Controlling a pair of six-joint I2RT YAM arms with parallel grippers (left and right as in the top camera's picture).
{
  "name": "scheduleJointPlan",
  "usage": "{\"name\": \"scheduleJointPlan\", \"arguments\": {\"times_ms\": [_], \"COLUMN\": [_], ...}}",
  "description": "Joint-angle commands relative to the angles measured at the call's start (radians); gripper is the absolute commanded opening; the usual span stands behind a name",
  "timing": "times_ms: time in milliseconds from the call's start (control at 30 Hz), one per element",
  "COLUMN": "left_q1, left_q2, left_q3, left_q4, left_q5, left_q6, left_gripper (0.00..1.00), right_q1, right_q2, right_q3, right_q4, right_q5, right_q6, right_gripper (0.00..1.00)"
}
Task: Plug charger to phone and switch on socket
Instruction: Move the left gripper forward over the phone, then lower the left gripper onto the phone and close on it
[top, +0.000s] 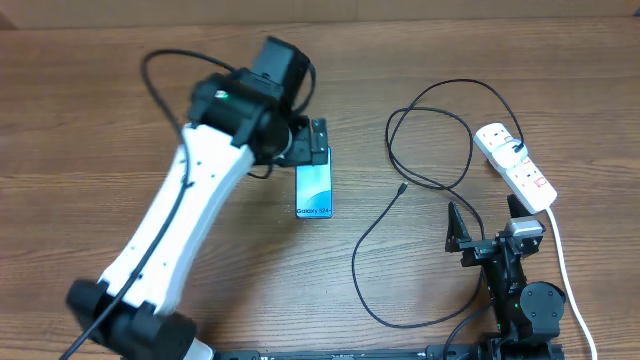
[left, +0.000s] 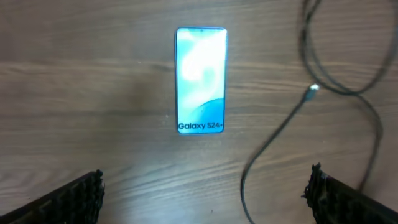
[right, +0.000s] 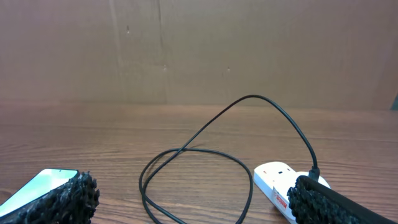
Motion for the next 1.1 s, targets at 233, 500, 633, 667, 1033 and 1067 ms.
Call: {"name": "scheduleJointPlan", "arguments": {"times_ms": [233,500,633,667,1033,1067], "left_q1": [-0.03,-0.037,-0.036,-0.036,-0.045,-0.045], "left_q2": [0.084,0.229,0.244,0.244,0.364,0.381], "left_q3": [-0.162,-0.072,-0.025,-0.025,-0.026,-0.026], "left_q4": [0.174,0.1,0.127,0.142,0.204,0.208], "left_q5": [-0.029,0.006,-0.072,-0.084,-0.097,-0.091], "left_q6": [-0.166,-0.099,-0.082,-0.074,-0.076,-0.076], "left_gripper": [1.0,1.0,1.0,1.0,1.0,1.0], "right_q1": [0.005,0.005,0.005,0.005,0.005,0.005], "right_q2": [-0.008,-0.008,-0.008,-0.008,-0.008,-0.008], "right_q3": [-0.01,-0.01,-0.01,-0.01,-0.01,-0.01], "right_q4": [0.004,0.004,0.004,0.004,0.004,0.004], "right_q5": [0.006,0.005,0.006,0.006,0.005,0.006], "right_q6": [-0.004,-0.004,-0.004,-0.004,-0.004,-0.004], "right_gripper": [1.0,1.0,1.0,1.0,1.0,1.0]}}
